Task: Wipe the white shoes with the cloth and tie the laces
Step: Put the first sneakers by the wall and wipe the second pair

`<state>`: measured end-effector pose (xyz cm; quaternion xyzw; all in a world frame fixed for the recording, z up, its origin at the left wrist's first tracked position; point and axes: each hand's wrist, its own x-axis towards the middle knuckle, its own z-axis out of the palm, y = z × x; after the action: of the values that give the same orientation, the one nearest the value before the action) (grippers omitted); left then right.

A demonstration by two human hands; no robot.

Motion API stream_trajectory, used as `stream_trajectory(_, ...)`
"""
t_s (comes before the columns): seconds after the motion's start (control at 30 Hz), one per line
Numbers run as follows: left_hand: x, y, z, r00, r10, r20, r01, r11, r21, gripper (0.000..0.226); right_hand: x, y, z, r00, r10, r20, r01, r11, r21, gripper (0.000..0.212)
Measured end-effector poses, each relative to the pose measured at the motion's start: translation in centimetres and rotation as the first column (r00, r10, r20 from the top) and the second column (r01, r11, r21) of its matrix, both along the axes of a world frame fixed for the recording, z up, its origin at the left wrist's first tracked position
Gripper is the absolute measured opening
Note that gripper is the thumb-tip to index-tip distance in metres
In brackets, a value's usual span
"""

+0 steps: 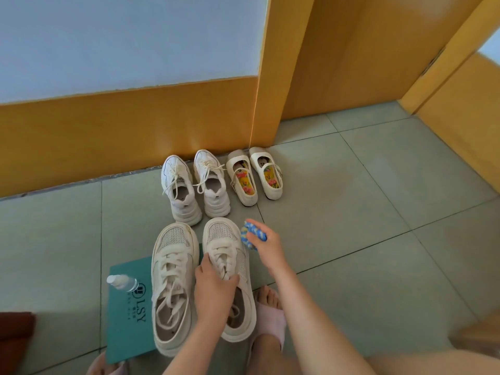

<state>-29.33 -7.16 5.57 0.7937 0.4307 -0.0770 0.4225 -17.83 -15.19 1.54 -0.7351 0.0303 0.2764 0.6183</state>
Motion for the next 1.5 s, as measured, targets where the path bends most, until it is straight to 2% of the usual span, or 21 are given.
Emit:
stream_trajectory(0.13,-0.2,0.4,-0.3,0.999,0.027,0.037,-0.026,0.999,-0.022,0.079,-0.8,0.5,0.0,0.995,0.082,0.061,-0.08,0.996,-0.041,0.035)
stream_trajectory(0.4,-0.5,0.5,-0.1,0.998,0.029,0.058,-0.028,0.999,-0.029,0.079,-4.6,-1.2,0.3,0.998,-0.042,0.053,0.042,0.999,0.008,0.034)
stream_trajectory(0.53,-0.4,0.7,0.2,0.998,0.024,0.052,-0.022,0.999,-0.041,0.08,-3.4,-1.5,0.9,0.992,-0.11,0.06,0.109,0.994,0.021,0.034)
stream_trajectory(0.67,-0.5,0.7,0.1,0.998,0.03,0.056,-0.027,0.998,-0.051,0.078,-1.9,0.1,2.0,0.992,0.054,0.118,-0.053,0.999,-0.011,0.034)
stream_trajectory(0.73,-0.5,0.8,0.1,0.998,0.035,0.061,-0.031,0.998,-0.054,0.077,-2.4,0.4,2.1,0.992,0.077,0.104,-0.074,0.997,-0.031,0.033)
stream_trajectory(0.97,-0.4,0.8,-0.1,0.997,0.038,0.073,-0.034,0.998,-0.06,0.078,-3.2,-1.1,1.9,0.99,-0.089,0.107,0.088,0.996,0.017,0.033)
stream_trajectory(1.1,-0.4,0.9,-0.2,0.996,0.051,0.078,-0.045,0.996,-0.076,0.07,-2.7,0.6,3.9,0.977,0.174,0.119,-0.179,0.983,0.029,0.034)
stream_trajectory(1.17,-0.4,0.8,-0.1,0.995,0.054,0.087,-0.047,0.996,-0.08,0.066,-2.4,1.5,4.3,0.944,0.304,0.13,-0.302,0.953,-0.039,0.035)
stream_trajectory(1.3,-0.4,0.8,0.0,0.994,0.06,0.096,-0.054,0.996,-0.064,0.07,-1.2,2.6,4.5,0.863,0.485,0.14,-0.453,0.866,-0.211,0.037)
stream_trajectory(1.4,-0.5,0.8,-0.1,0.994,0.06,0.091,-0.054,0.997,-0.06,0.072,-0.3,2.1,4.4,0.855,0.496,0.154,-0.439,0.849,-0.296,0.037)
stream_trajectory(1.5,-0.6,0.8,-0.2,0.994,0.069,0.083,-0.063,0.995,-0.071,0.072,0.0,0.6,4.0,0.906,0.398,0.143,-0.347,0.892,-0.289,0.035)
